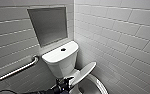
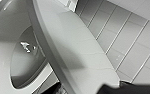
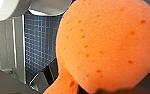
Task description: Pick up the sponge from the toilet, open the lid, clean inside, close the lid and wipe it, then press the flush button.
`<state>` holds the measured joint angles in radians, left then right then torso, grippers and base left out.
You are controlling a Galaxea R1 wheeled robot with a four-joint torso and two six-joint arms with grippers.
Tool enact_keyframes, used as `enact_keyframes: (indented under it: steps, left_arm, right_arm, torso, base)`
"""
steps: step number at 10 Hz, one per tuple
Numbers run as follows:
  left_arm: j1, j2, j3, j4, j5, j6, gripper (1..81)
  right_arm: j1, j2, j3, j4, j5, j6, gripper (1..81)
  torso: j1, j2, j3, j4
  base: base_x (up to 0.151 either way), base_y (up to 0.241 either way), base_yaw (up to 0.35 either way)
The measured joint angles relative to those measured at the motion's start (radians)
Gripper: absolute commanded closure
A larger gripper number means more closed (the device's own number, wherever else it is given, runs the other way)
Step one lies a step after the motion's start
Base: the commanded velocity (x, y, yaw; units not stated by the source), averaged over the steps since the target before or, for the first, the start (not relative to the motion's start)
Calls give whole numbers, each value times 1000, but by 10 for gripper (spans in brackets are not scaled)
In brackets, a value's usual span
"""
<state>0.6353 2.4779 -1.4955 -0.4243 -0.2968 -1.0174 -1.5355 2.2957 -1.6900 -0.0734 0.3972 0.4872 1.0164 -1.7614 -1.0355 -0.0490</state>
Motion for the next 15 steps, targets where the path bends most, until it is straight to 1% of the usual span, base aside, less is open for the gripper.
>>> enact_keyframes:
  steps: [2,4,5,6,7,9,11,12,13,15]
  left_arm:
    - [-17,-13,-12,0,-1,-36,10]
    - [-47,-35,-50,0,-19,-91,10]
    - [-71,-58,-68,0,-26,-108,10]
    - [-86,-81,-87,-6,-51,-121,10]
    - [-88,-101,-93,-11,-44,-134,10]
    - [-85,-127,-80,-8,-36,-134,10]
    - [-83,-204,-90,-5,-56,-135,10]
    - [-78,-213,-83,23,-51,-135,10]
    - [-70,-212,-44,108,-16,-135,10]
    - [-49,-236,58,375,59,-136,10]
  right_arm:
    - [-2,-8,2,0,6,0,811]
    - [-4,-8,4,0,9,0,811]
    - [-11,-9,6,0,17,0,811]
    - [-16,-9,8,0,17,0,811]
    - [-16,-9,16,0,18,0,811]
    - [-16,-10,21,0,20,0,811]
    - [-16,-11,22,0,21,-1,811]
    - [-16,-12,23,0,21,-1,811]
    - [-16,-15,24,0,21,-4,811]
    - [-16,-21,33,-7,20,-5,811]
  torso:
    - [0,0,0,0]
    - [0,0,0,0]
    - [0,0,0,0]
    - [0,0,0,0]
    - [0,0,0,0]
    - [0,0,0,0]
    - [0,0,0,-1]
    - [0,0,0,-1]
    - [0,0,0,-1]
    - [0,0,0,-1]
  base:
    - [0,0,0]
    - [0,0,0]
    - [0,0,0]
    - [0,0,0]
    - [0,0,0]
    - [0,0,0]
    - [0,0,0]
    - [0,0,0]
    - [0,0,0]
    - [0,0,0]
